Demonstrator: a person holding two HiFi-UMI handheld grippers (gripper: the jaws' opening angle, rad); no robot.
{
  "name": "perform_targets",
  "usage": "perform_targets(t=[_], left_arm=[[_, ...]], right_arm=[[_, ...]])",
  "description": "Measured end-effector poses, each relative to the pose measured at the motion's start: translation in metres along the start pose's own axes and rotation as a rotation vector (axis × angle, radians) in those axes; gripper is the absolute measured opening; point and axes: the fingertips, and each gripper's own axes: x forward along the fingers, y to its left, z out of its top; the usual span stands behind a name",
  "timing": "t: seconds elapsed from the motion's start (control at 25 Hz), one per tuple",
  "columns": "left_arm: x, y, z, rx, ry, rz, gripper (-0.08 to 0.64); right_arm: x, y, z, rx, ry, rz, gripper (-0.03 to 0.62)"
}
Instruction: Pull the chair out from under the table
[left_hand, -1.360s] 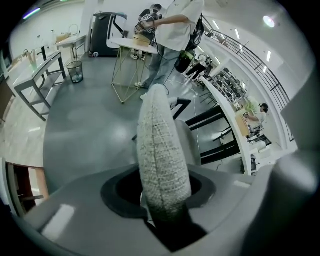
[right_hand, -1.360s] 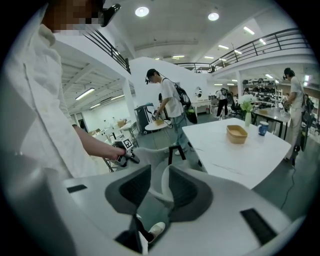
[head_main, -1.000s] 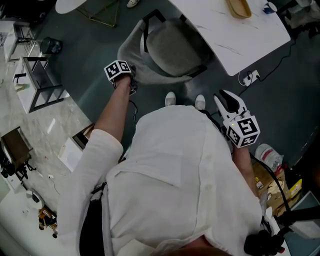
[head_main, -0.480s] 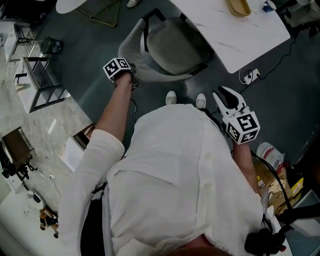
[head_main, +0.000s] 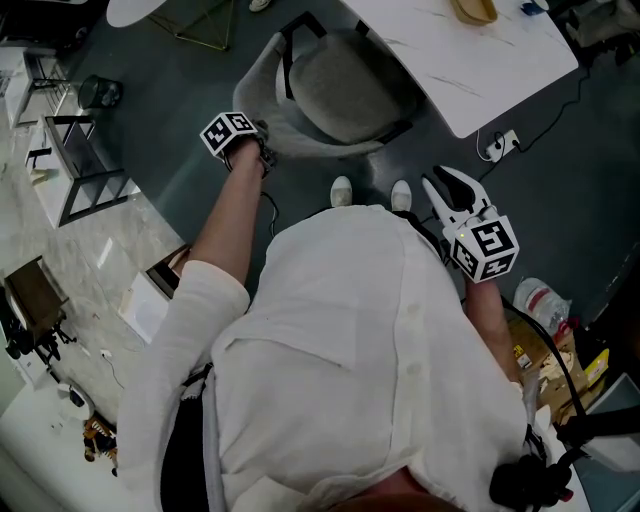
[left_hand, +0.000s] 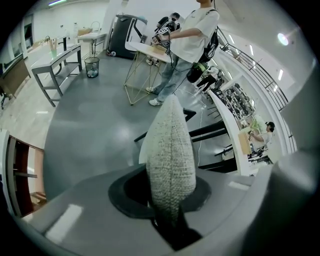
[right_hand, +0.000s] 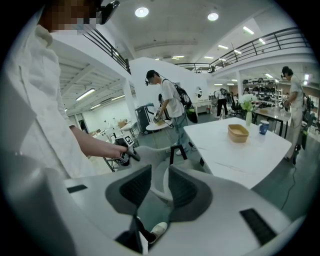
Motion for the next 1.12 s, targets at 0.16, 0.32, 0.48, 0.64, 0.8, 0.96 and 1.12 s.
perform_targets(t=[0.16, 0.32, 0.48, 0.64, 0.8, 0.96, 1.12], left_arm=[[-0.009, 0.011, -0.001, -0.017, -0.001, 0.01, 0.078], [-0.021, 0.028, -0.003, -0.035, -0.004, 0.018, 0.075], [-0.03, 0.041, -0.005, -0.047, -0.007, 0.021, 0.075], [-0.035, 0.049, -0.008, -0.056, -0.012, 0.02, 0.075], [-0.039, 0.055, -0.013, -0.063, -0.01, 0.02, 0.075], [-0.045, 0.066, -0.015, -0.076, -0.013, 0.026, 0.075], [-0.05, 0.079, -0.016, -0.084, -0.011, 0.031, 0.075]], right_arm=[[0.0, 0.001, -0.002, 0.004, 0.004, 0.002, 0.106], [0.004, 0.006, -0.002, 0.001, 0.008, 0.018, 0.106], [0.011, 0.014, 0.002, -0.01, 0.012, 0.041, 0.104], [0.016, 0.02, 0.005, -0.025, 0.013, 0.061, 0.104], [0.018, 0.022, 0.005, -0.033, 0.016, 0.069, 0.103], [0.023, 0.027, 0.004, -0.04, 0.024, 0.085, 0.104], [0.029, 0.032, 0.004, -0.043, 0.023, 0.09, 0.103]])
